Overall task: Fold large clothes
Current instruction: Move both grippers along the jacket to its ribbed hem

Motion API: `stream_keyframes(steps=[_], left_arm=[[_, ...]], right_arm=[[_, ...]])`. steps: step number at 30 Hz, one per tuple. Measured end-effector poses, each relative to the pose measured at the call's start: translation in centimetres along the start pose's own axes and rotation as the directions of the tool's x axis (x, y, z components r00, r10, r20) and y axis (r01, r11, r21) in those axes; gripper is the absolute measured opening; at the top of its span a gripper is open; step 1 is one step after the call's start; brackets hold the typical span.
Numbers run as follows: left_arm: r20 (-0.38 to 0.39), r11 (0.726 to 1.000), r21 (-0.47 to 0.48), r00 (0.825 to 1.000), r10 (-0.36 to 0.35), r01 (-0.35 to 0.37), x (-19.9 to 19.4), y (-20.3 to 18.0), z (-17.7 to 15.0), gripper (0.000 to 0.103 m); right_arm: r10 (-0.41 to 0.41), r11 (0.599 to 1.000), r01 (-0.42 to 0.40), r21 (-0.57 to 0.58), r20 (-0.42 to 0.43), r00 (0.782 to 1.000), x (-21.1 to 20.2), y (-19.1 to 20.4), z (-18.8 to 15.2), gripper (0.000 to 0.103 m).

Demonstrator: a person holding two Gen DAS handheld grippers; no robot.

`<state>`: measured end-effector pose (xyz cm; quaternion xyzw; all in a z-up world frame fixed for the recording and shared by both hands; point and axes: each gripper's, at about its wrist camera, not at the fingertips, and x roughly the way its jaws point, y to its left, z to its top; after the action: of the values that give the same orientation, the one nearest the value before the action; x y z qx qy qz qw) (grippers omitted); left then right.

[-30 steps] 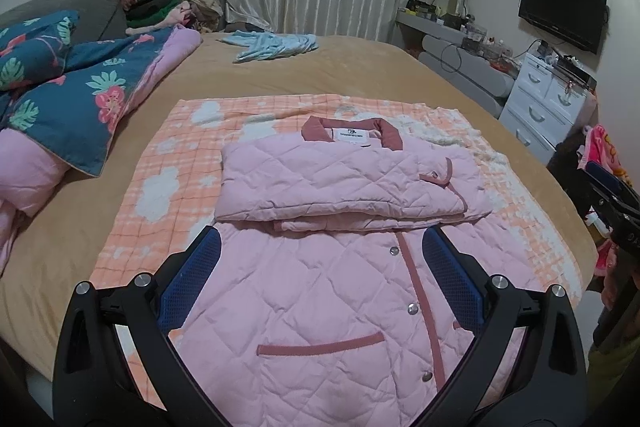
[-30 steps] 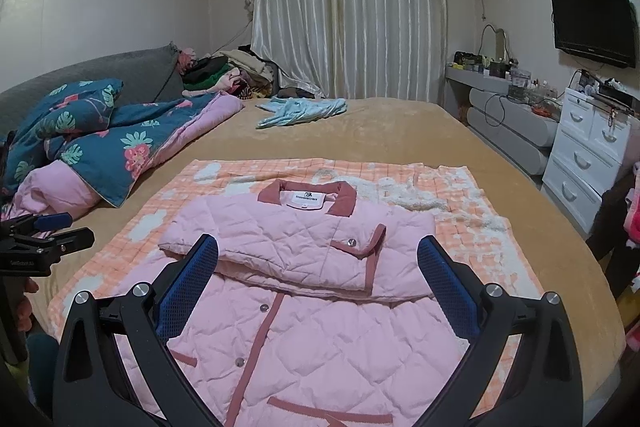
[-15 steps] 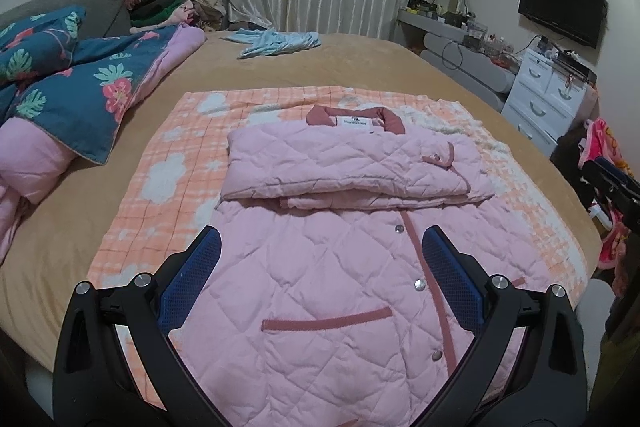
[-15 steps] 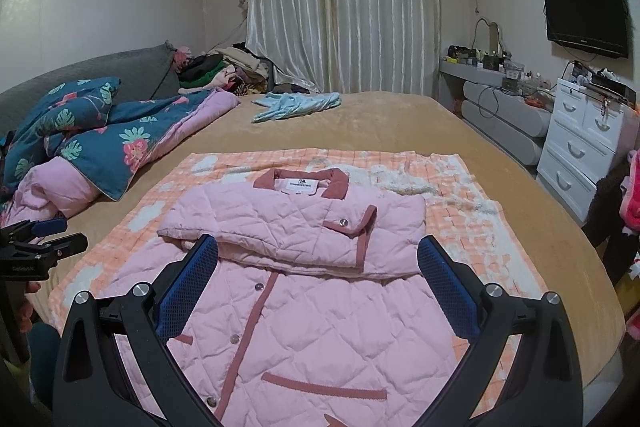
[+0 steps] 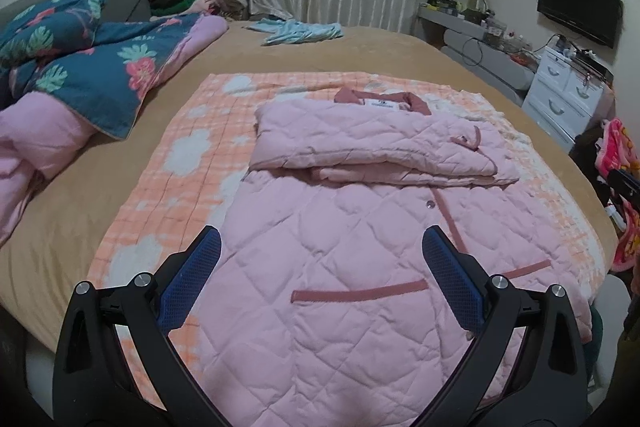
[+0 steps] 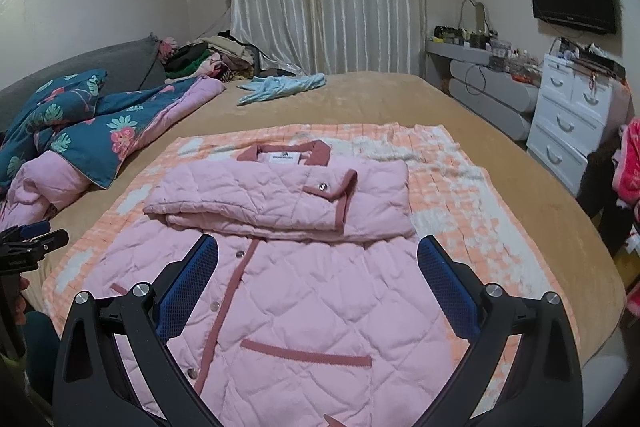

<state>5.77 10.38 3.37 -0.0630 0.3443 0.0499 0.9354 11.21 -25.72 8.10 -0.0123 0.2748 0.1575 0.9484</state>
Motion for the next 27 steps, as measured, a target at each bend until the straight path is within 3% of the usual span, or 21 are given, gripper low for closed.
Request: stream_keyframes(steps=[18, 27], left_arm=[[-0.076, 0.999, 0.002, 0.996, 0.054, -0.054, 1.8, 2.0, -4.1, 0.095], [-0.172, 0.998, -0.017, 0.983, 0.061, -0.065, 3.6, 4.3, -7.0, 0.095]], right_arm=[[-0.015, 1.0, 0.014, -0.017, -0.075, 0.997, 1.0, -1.6, -5.4, 0.099], [-0.037, 0.999, 0.036, -0.011, -0.117, 0.992, 1.5, -3.1, -7.2, 0.099]])
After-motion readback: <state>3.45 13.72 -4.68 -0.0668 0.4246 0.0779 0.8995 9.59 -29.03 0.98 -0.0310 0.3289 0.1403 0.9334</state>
